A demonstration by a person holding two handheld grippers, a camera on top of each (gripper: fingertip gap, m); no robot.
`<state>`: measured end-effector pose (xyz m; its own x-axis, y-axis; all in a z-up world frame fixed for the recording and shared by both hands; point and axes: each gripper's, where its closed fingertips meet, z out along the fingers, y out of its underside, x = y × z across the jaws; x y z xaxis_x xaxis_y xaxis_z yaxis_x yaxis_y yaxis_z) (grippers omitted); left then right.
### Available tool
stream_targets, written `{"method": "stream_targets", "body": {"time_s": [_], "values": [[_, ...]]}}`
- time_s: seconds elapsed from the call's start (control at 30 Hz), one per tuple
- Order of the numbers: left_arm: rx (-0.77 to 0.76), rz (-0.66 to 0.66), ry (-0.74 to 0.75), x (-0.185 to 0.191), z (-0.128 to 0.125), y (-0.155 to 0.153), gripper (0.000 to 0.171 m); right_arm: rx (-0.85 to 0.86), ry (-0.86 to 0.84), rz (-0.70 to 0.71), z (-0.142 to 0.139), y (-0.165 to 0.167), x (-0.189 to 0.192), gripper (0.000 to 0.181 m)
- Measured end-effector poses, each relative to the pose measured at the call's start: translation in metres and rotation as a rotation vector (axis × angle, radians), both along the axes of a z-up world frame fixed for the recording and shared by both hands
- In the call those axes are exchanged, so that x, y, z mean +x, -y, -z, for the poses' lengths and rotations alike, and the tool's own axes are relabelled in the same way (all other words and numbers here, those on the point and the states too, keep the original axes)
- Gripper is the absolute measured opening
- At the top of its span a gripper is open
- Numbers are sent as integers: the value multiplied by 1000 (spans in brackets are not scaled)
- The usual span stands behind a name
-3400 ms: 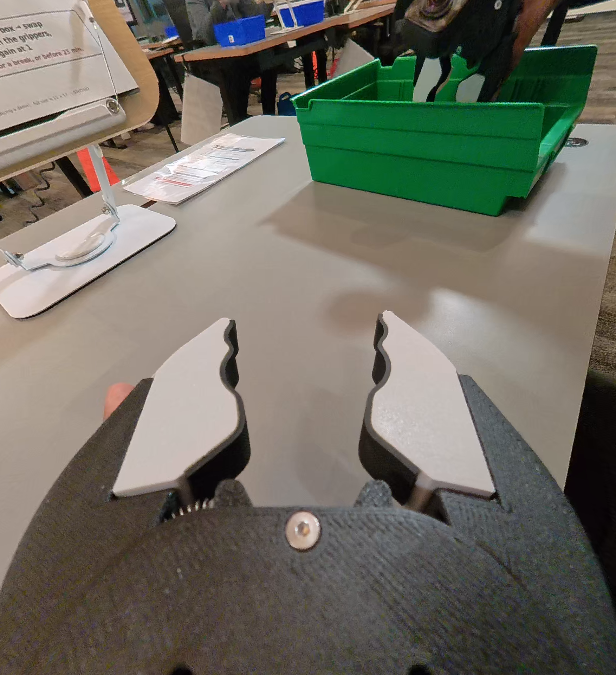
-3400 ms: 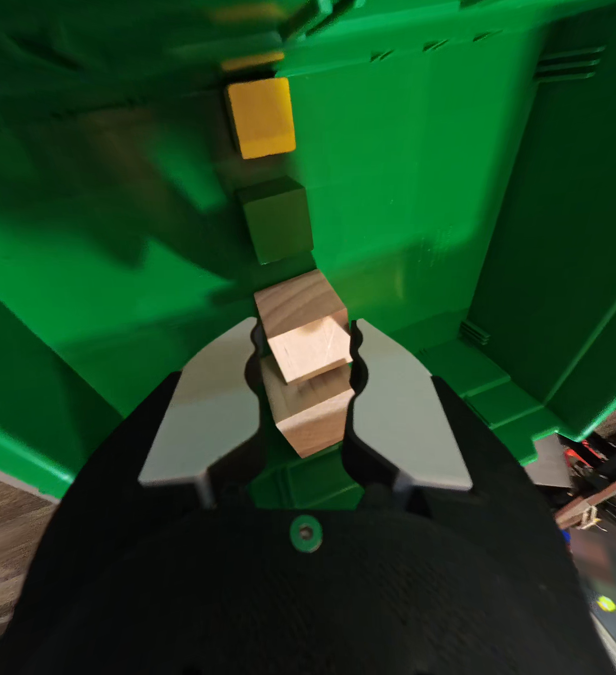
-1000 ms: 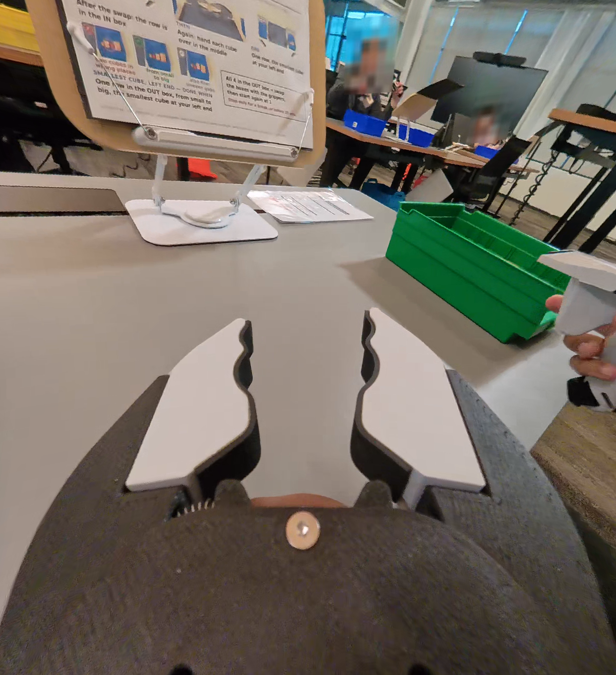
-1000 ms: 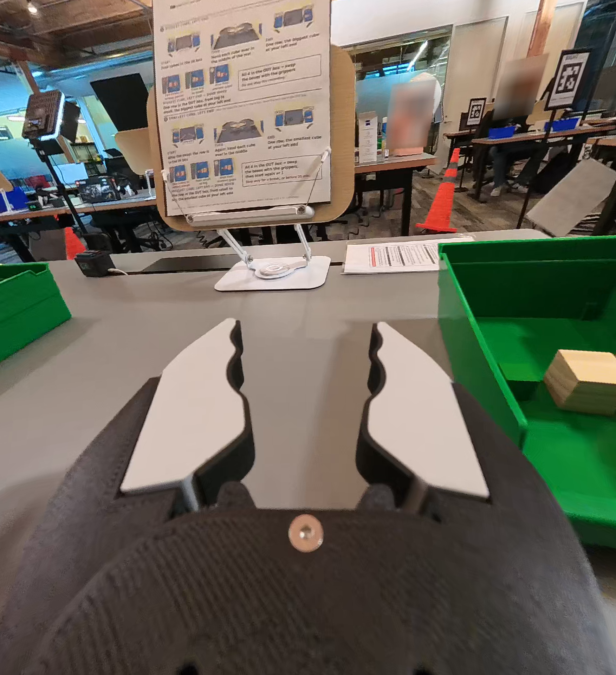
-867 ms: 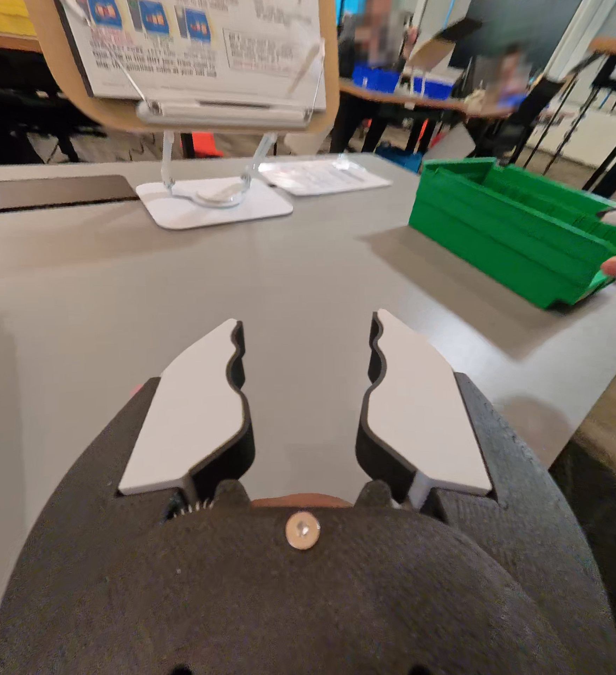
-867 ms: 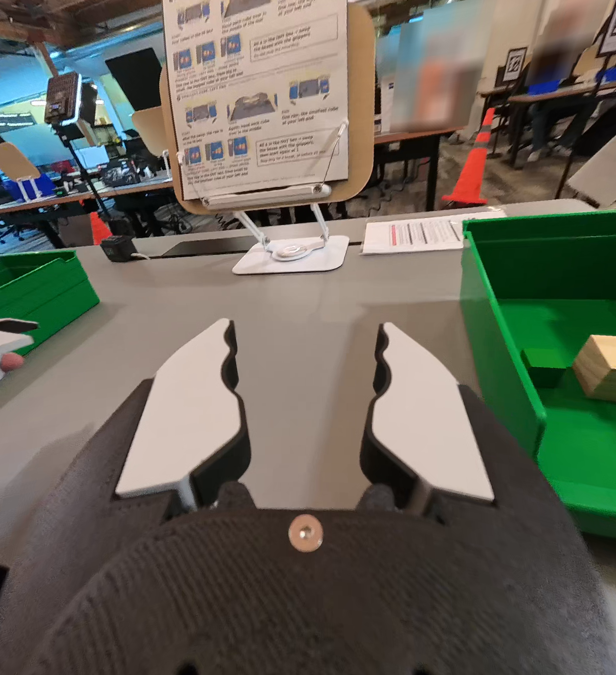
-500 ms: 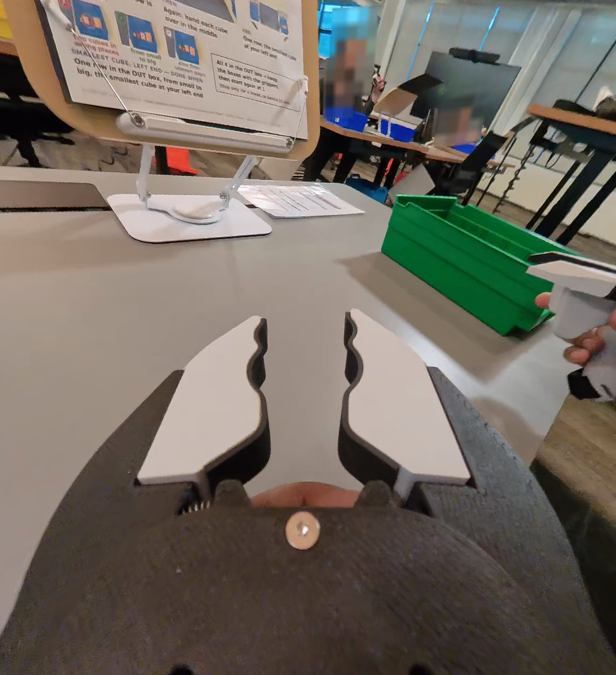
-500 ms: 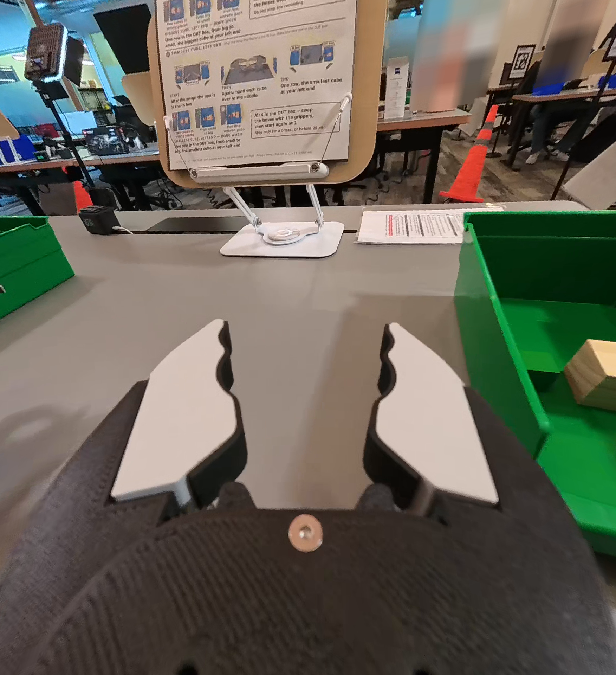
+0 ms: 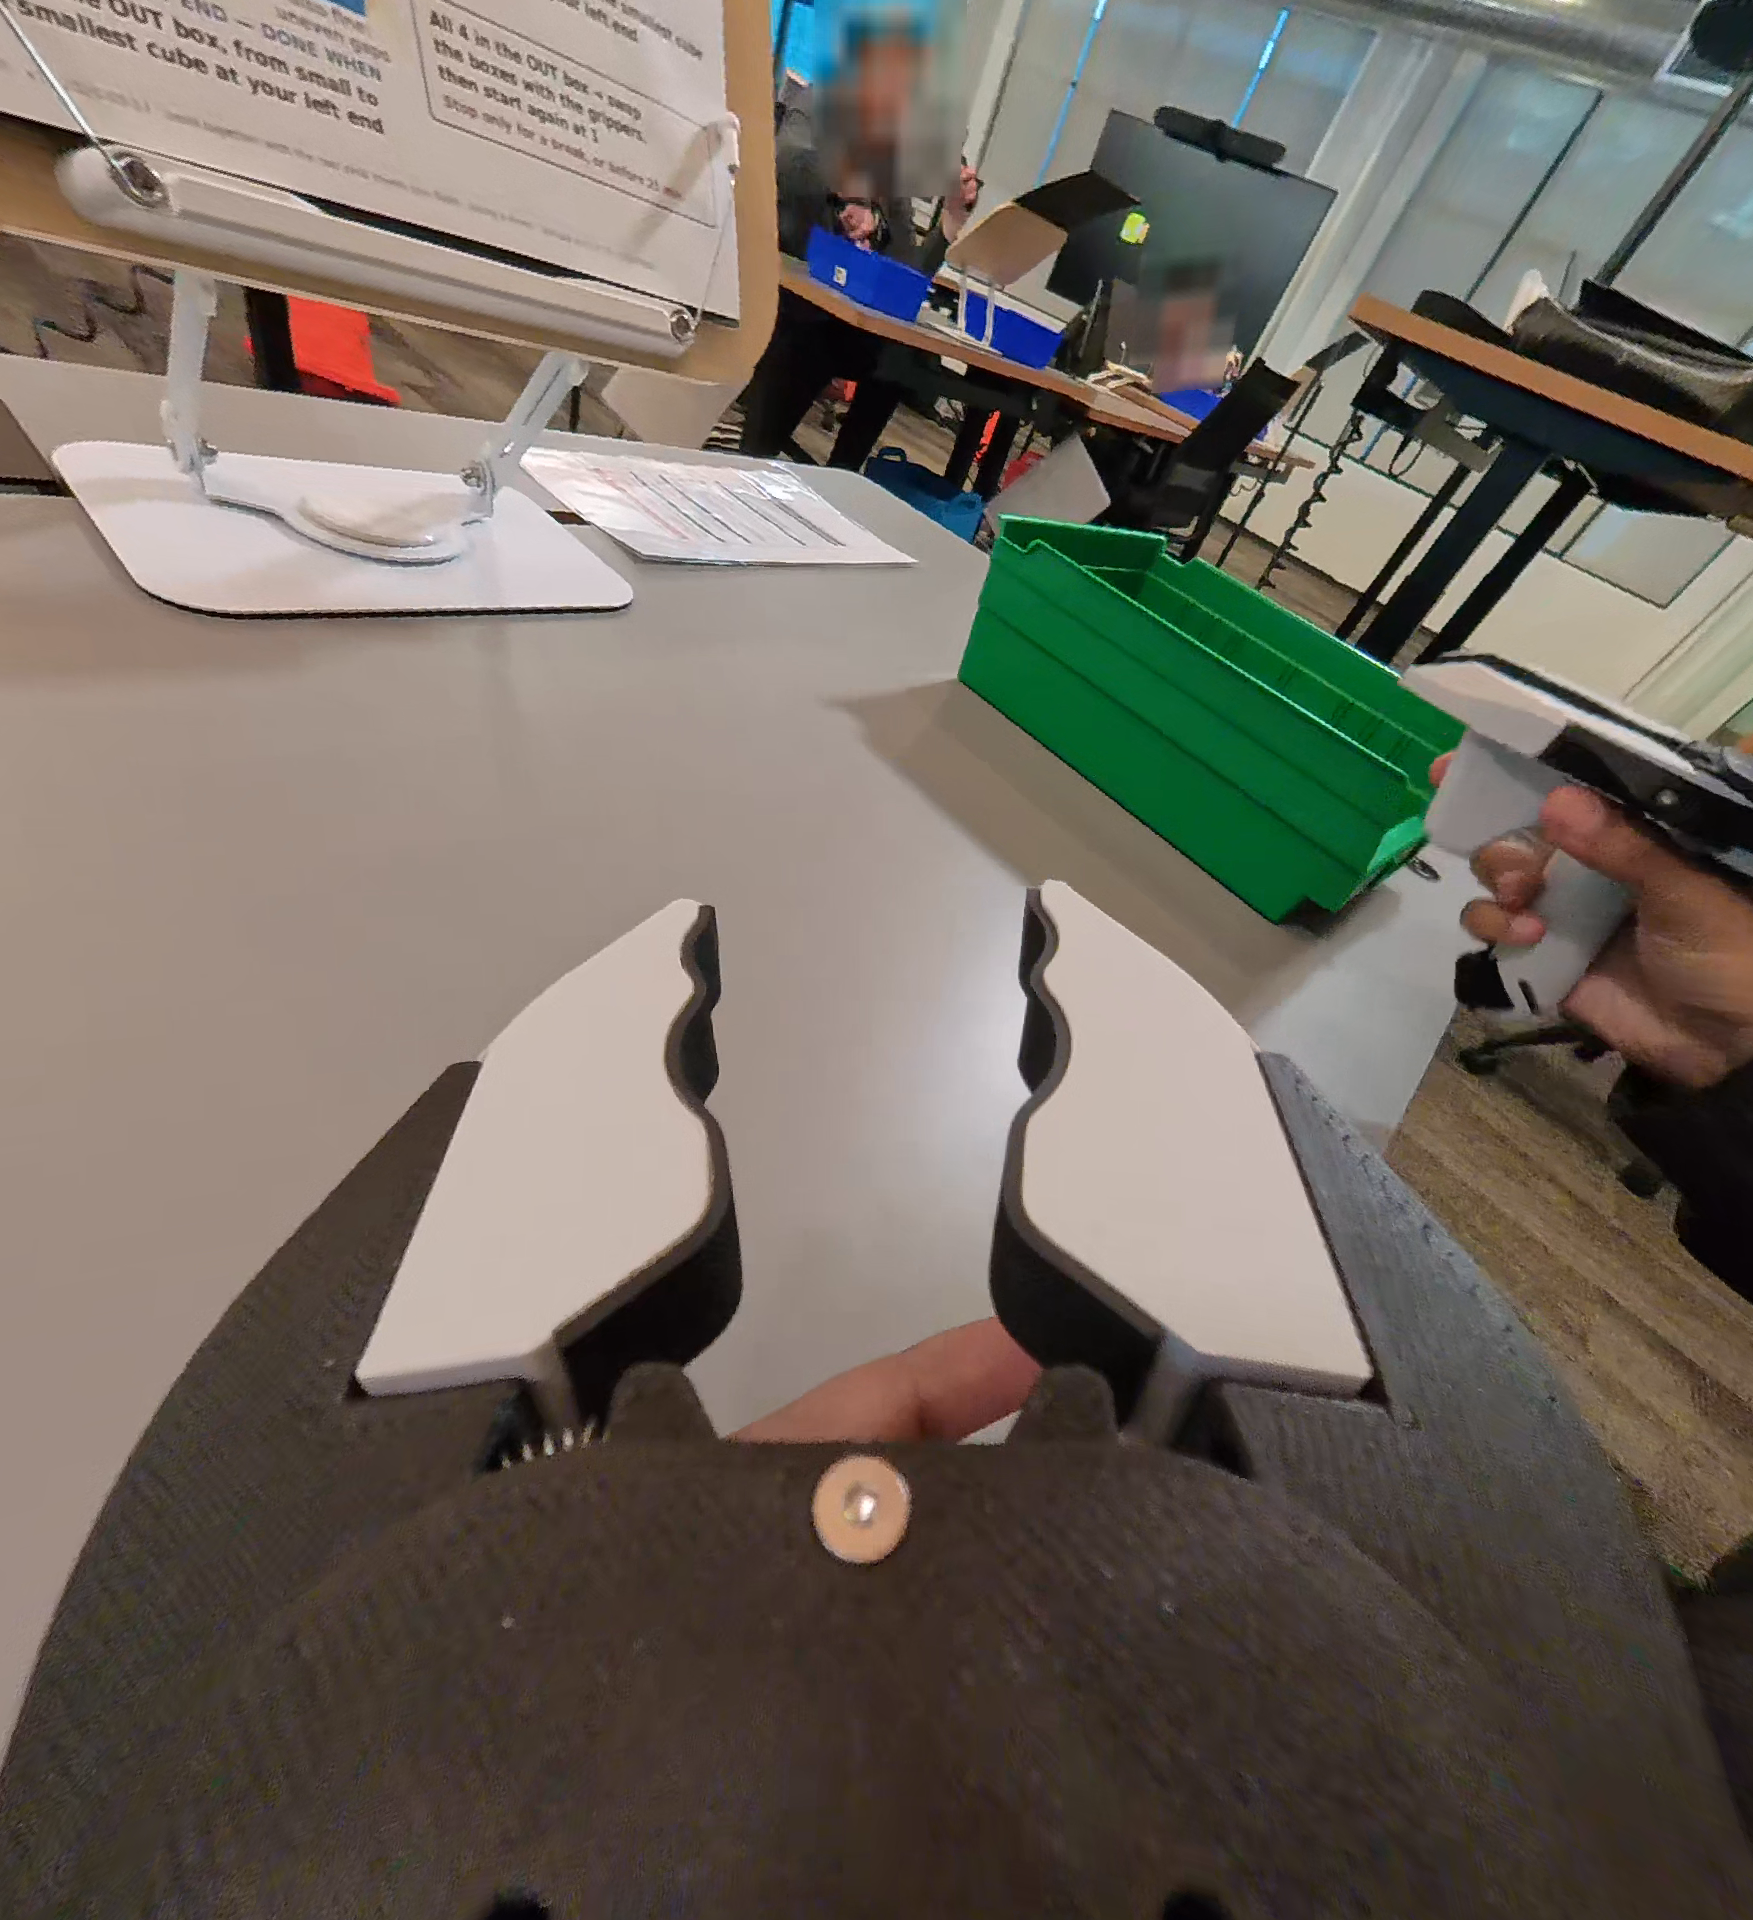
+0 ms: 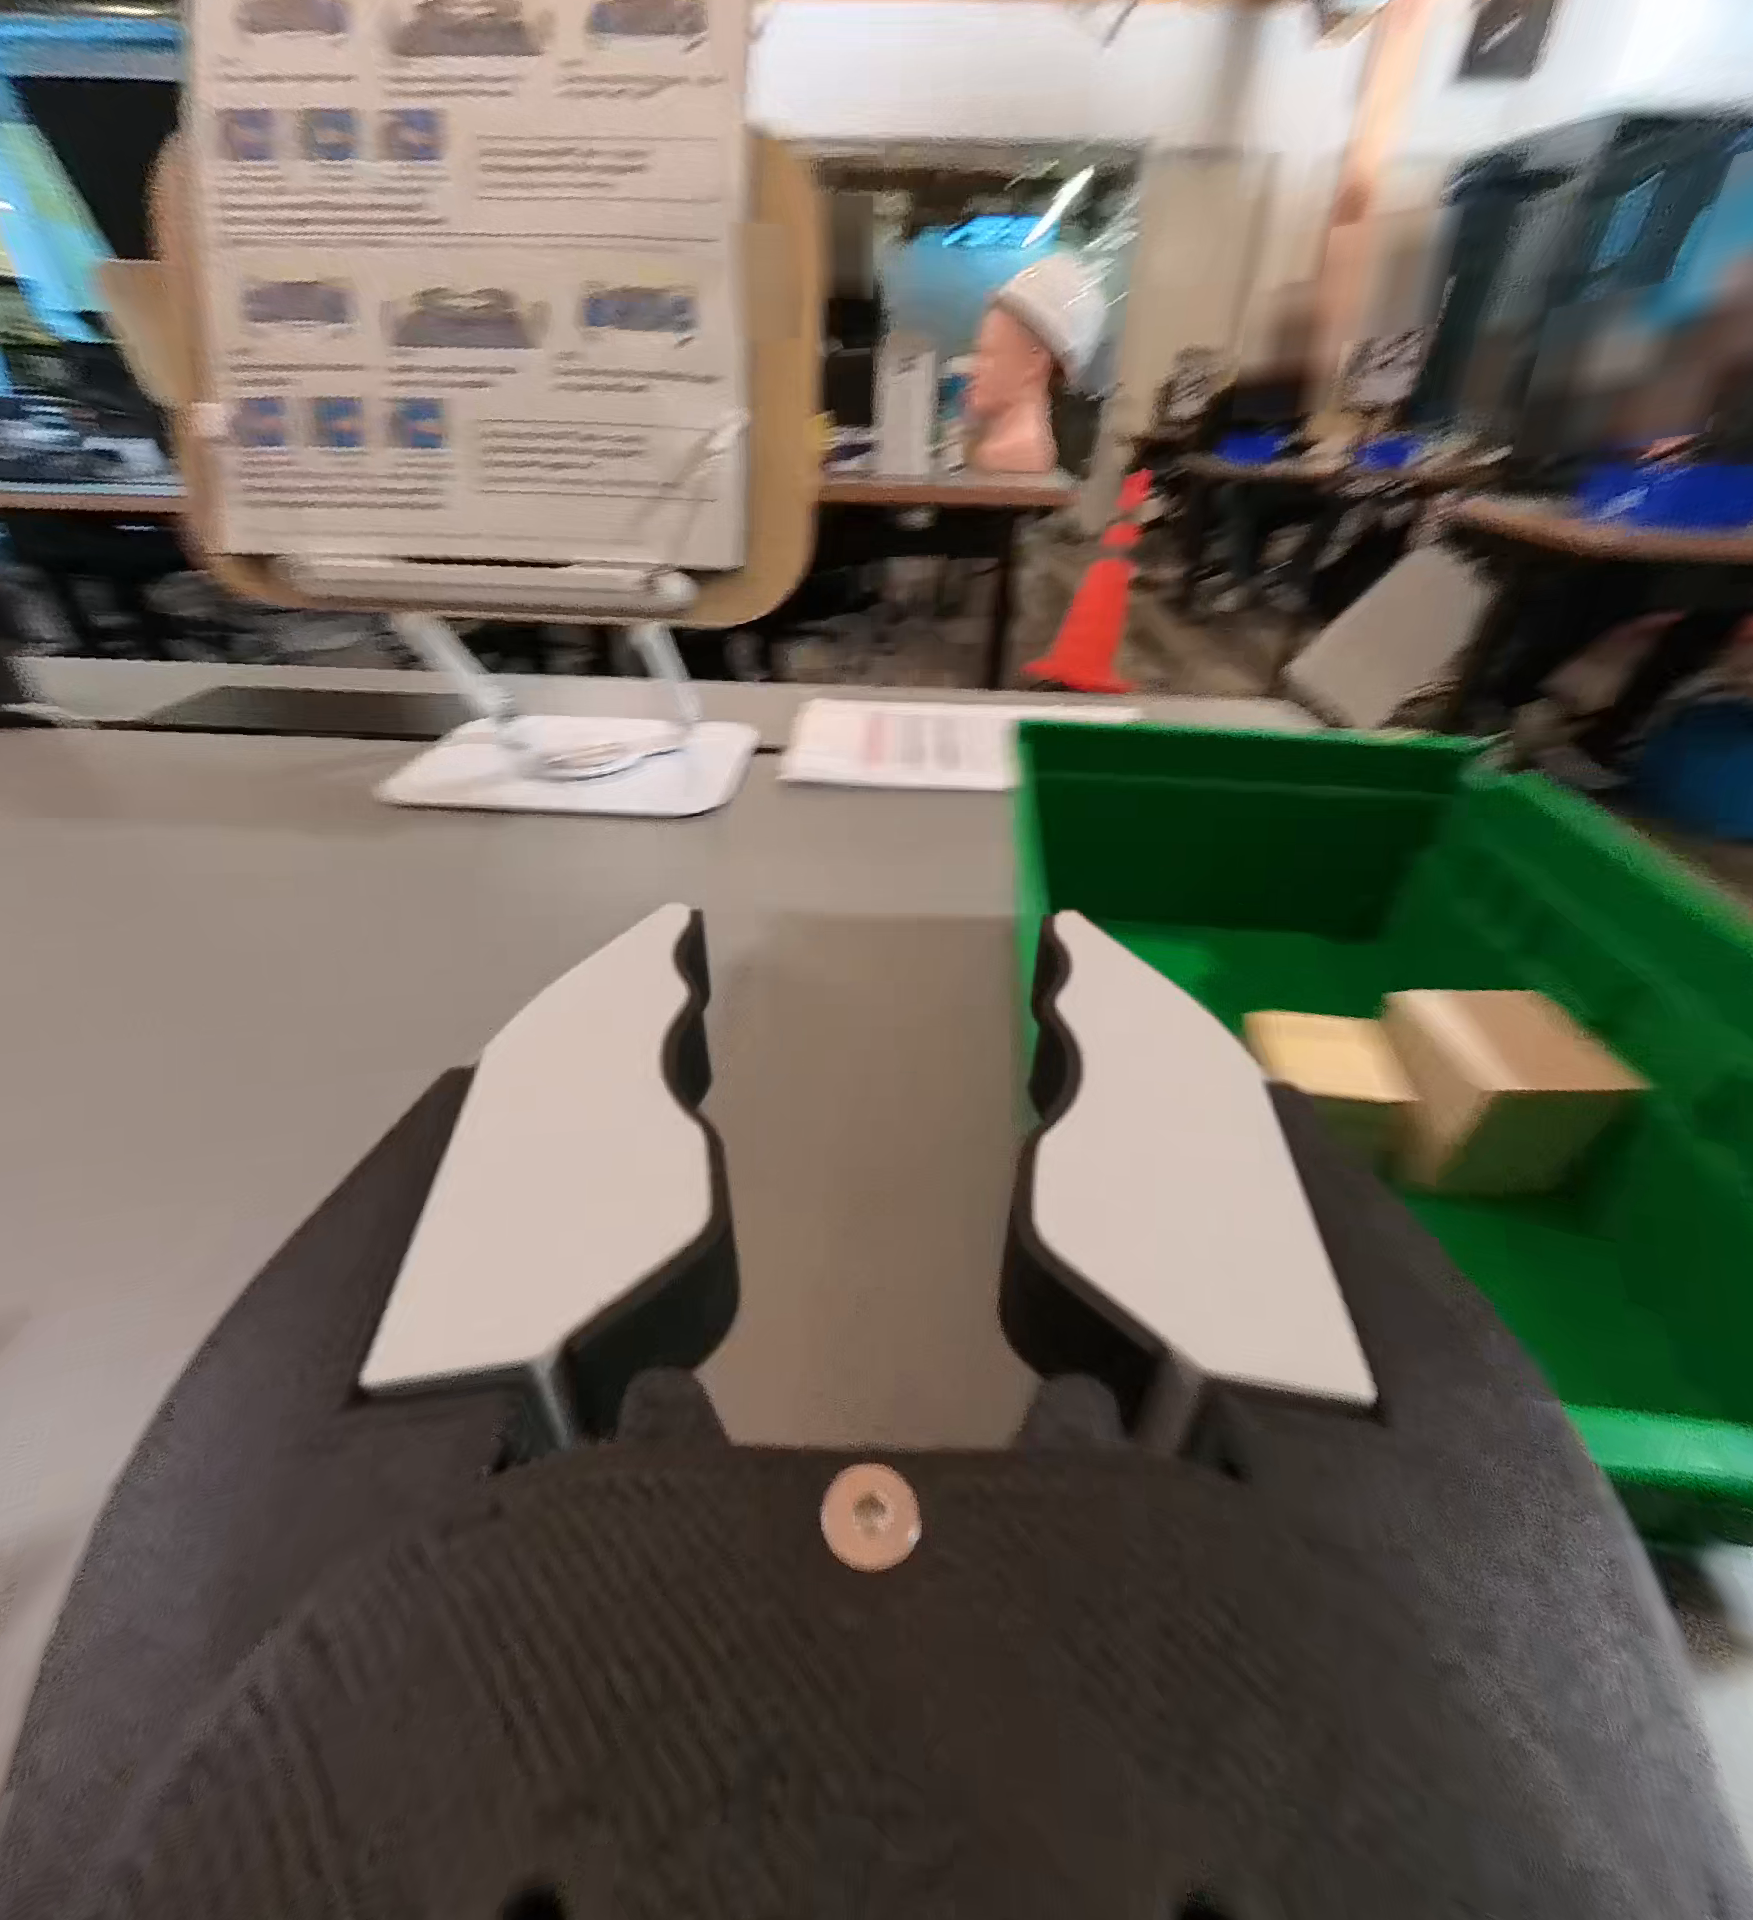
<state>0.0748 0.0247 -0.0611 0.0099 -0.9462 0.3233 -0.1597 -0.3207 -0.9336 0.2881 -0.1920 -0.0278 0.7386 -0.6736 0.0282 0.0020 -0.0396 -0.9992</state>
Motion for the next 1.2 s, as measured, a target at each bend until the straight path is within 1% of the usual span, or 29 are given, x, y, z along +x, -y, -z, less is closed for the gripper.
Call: {"method": "stream_targets", "body": {"time_s": [0.03, 0.07, 0.1, 0.13, 0.17, 0.23, 0.3, 0.37, 0.4, 0.53, 0.6, 0.7, 0.8, 0.97, 1.1, 1.2], "values": [[-3, 7, 2, 0, -1, 2, 56, -1, 53, 73, -7, 16, 14, 54], [-4, 13, 5, 0, -1, 4, 56, 9, 87, 142, -12, 34, 29, 42], [-3, 17, 6, 0, -2, 6, 56, 27, 89, 200, -15, 53, 44, 28], [-1, 20, 5, 0, -1, 7, 56, 46, 59, 241, -13, 70, 59, 12], [0, 25, 2, -1, 0, 8, 56, 57, 14, 267, -8, 86, 73, 0], [-4, 39, -4, -2, 1, 11, 56, 45, -86, 318, 9, 111, 99, 0], [-14, 55, -5, -4, 2, 14, 55, -11, -150, 357, 24, 123, 120, 0], [-20, 51, -1, -7, 2, 14, 54, -79, -164, 358, 33, 122, 135, 0], [-20, 45, 2, -9, 2, 14, 54, -128, -173, 337, 39, 117, 141, 0], [-26, 22, -6, -13, 4, 10, 53, -384, -182, 267, 65, 101, 161, 0], [-33, 14, -11, -15, 6, 8, 53, -498, -173, 255, 76, 101, 169, 1], [-17, 5, -22, -18, 8, 7, 53, -611, -212, 244, 90, 103, 176, 1], [-5, 4, -25, -19, 10, 7, 53, -664, -260, 217, 99, 99, 175, 1], [-15, 23, -24, -19, 10, 10, 53, -761, -219, 258, 103, 98, 177, 1], [-18, 23, -17, -19, 8, 11, 52, -749, -233, 240, 106, 94, 176, 1], [-20, 22, -19, -19, 9, 11, 52, -748, -213, 239, 106, 90, 177, 1]]}}
